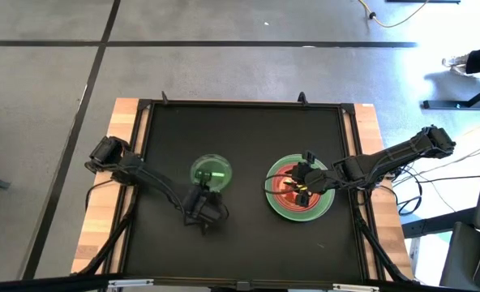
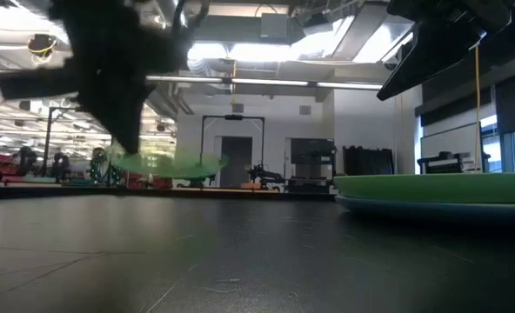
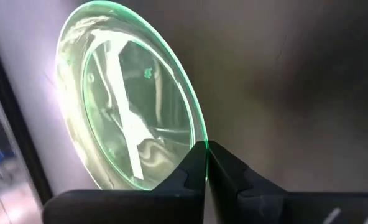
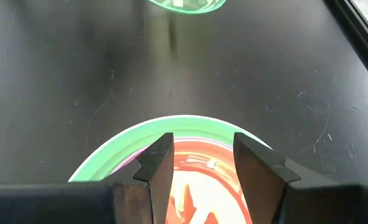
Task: Stack plastic plates
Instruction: Stack the green transparent plate on top of the green transparent plate
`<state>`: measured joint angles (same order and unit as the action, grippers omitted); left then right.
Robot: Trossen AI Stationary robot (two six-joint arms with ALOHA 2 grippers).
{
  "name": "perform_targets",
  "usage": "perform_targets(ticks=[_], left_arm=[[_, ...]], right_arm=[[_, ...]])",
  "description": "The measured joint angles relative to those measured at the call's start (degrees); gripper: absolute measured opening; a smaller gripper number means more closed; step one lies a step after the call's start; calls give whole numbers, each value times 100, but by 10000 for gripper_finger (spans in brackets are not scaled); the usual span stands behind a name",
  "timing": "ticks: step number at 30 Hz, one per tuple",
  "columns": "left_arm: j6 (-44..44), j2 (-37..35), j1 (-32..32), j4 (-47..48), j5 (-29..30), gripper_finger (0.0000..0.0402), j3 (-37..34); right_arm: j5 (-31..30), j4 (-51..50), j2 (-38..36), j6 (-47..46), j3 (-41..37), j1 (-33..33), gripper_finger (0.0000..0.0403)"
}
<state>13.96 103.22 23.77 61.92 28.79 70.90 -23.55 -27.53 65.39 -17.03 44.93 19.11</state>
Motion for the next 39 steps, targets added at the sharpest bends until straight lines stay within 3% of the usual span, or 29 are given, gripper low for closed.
perform_targets(ticks=[7,16,23,31,39], left_arm=[[-1326,-9,-57,-818,108,4,542],[-3084,-9,-252,-2456,-991,4,589],[-3696,-9,-427,-3294,-1045,4,589],[-4231,-9,-697,-4097,-1515,4,595],[-4637,354,-979,-4953,-1983,4,598]], right_arm=[[0,17,0,1,0,0,159],[23,43,-21,246,269,0,159],[113,-129,-26,679,1030,4,159],[288,-675,-26,734,1828,4,159],[368,-999,-35,842,2020,4,159]])
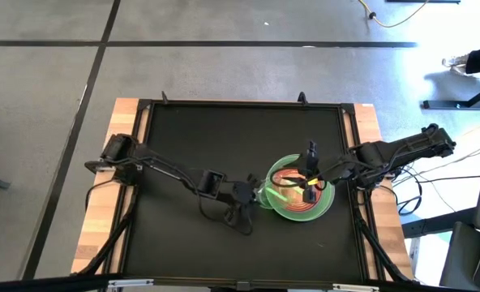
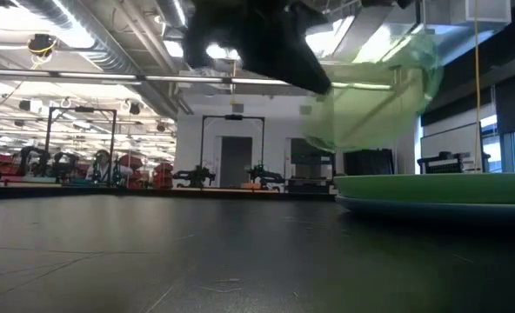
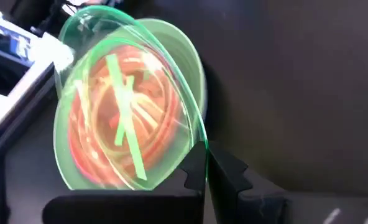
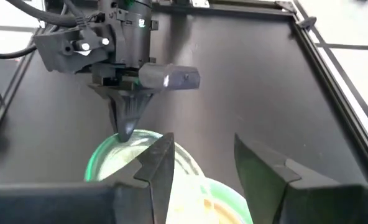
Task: Stack plastic plates
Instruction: Stack the green transparent plate on top of the green transparent plate
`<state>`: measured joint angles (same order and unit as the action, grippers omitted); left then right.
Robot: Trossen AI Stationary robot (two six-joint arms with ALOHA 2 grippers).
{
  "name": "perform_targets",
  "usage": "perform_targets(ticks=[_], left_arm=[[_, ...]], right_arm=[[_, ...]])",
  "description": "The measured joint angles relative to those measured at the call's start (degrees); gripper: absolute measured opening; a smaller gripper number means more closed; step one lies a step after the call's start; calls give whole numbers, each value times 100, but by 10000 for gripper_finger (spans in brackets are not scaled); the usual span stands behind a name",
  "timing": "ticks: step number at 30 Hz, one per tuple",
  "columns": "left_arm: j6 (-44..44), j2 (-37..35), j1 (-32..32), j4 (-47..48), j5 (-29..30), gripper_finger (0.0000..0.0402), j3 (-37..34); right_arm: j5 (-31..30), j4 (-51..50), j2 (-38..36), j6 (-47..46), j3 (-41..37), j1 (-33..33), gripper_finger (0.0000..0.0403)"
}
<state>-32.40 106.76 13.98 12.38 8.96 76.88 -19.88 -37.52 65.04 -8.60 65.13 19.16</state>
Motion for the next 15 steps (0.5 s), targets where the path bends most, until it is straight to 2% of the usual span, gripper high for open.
perform_targets(ticks=[9,15], left_arm=[[-521,655,-237,-1496,-471,4,0],[-719,1198,-420,-2396,-527,4,0]], right_arm=[[-4,-216,-5,-59,0,0,159],[-3,-260,-5,-65,0,0,159]])
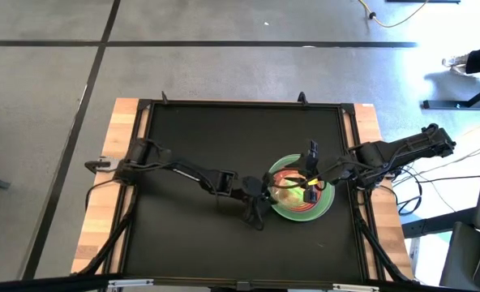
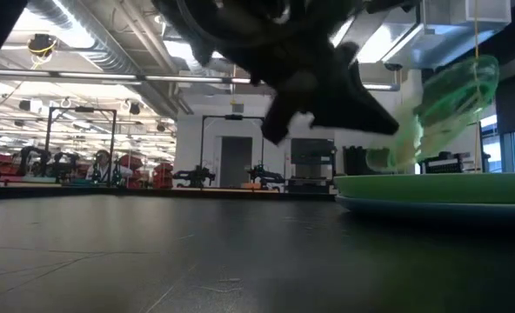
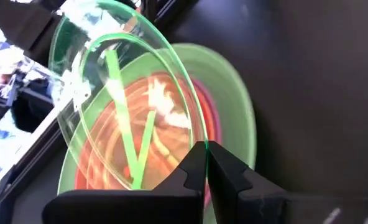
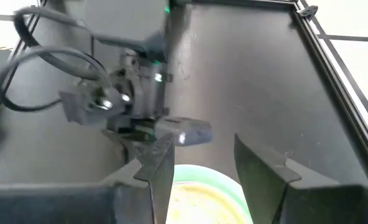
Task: Stack plastic plates
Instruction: Stack the green transparent plate on top of the green transparent plate
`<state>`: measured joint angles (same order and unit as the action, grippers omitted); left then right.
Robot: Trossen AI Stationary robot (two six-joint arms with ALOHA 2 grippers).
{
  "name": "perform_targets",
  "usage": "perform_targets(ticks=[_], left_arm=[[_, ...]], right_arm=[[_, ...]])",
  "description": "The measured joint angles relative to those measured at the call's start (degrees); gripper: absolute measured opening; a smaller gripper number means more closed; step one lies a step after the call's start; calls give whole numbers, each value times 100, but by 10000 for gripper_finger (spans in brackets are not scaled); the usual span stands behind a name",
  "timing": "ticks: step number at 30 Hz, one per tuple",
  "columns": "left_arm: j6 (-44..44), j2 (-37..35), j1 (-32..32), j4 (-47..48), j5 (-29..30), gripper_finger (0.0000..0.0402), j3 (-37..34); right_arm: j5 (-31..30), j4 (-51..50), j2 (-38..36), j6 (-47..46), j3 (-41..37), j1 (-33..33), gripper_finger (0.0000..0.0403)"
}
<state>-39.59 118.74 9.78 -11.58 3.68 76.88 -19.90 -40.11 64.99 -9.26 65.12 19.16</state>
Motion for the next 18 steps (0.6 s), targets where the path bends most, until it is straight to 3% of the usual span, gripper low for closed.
perform_targets(ticks=[9,15,18], left_arm=[[7,383,-161,-454,-2,9,0],[38,378,-108,-483,24,49,0],[46,334,38,-449,437,69,0]], right_arm=[[0,-78,0,-57,-2,0,159],[-1,-85,0,-56,-2,0,159],[-2,-86,0,-55,-2,0,159]])
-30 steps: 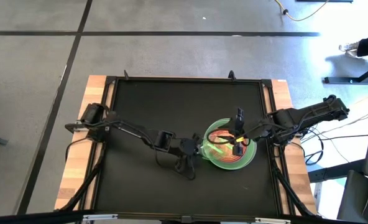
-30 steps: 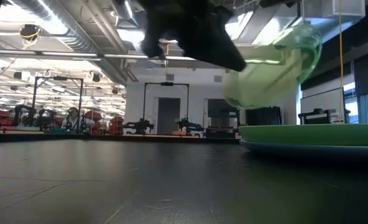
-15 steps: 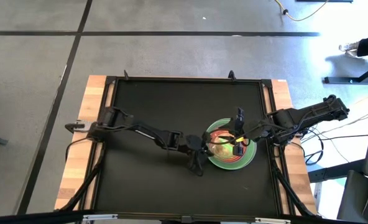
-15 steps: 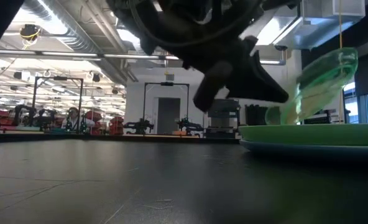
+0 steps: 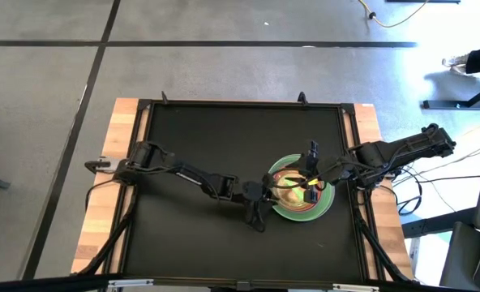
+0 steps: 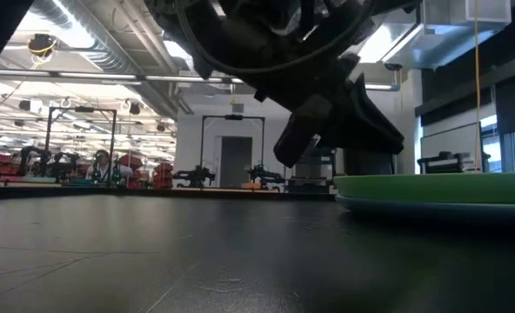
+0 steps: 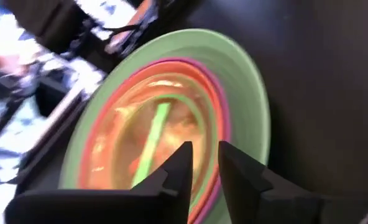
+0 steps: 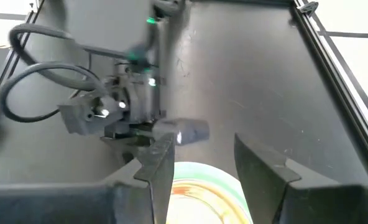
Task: Stack plastic plates
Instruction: Stack the green transparent plate on top of the green transparent plate, then return to Home Position
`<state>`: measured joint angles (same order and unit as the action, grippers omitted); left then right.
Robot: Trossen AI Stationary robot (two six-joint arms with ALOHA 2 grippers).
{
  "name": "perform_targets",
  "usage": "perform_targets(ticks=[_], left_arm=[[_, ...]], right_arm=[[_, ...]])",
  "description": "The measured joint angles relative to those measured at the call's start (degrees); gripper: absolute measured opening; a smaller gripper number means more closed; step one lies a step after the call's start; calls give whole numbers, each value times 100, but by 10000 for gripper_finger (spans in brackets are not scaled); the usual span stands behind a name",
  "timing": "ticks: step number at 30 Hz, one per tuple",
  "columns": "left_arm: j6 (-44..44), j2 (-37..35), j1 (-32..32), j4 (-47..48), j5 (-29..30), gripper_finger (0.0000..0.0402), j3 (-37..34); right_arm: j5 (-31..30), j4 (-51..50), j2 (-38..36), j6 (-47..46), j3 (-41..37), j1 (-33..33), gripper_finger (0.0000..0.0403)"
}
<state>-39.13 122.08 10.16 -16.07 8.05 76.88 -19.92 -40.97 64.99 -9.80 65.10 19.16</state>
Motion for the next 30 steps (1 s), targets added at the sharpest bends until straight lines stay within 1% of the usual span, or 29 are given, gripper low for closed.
perform_targets(ticks=[4,6,7,10,12,14,16,18,21,24,26,30], left_arm=[[-3,-180,352,190,1317,79,0],[77,-383,518,467,1732,80,0],[204,-487,580,674,1779,80,0],[737,-853,655,1471,1576,80,-30],[1144,-1135,593,1886,1227,80,-162],[1521,-1499,484,2061,802,80,-463],[1819,-1888,352,1898,377,80,-887],[2046,-2281,208,1740,160,80,-1399],[2319,-2929,14,1141,185,80,-2248],[2593,-3610,-171,284,194,80,-3068],[2817,-4052,-278,-115,197,80,-3524],[3103,-4941,-437,-355,211,80,-4303]], right_arm=[[-61,-3,0,2,-8,2,159],[-144,34,0,2,-68,1,159],[-192,40,-2,6,-128,0,159],[-401,57,-34,16,-388,0,159],[-499,153,-77,13,-586,0,159],[-572,290,-186,12,-826,0,159],[-595,638,-322,61,-1077,-2,159],[-604,902,-501,136,-1332,-4,159],[-660,1273,-849,251,-1721,-6,159],[-668,1618,-1242,305,-2150,-66,159],[-653,1858,-1497,329,-2421,-154,159],[-600,2218,-1998,412,-2960,-372,159]])
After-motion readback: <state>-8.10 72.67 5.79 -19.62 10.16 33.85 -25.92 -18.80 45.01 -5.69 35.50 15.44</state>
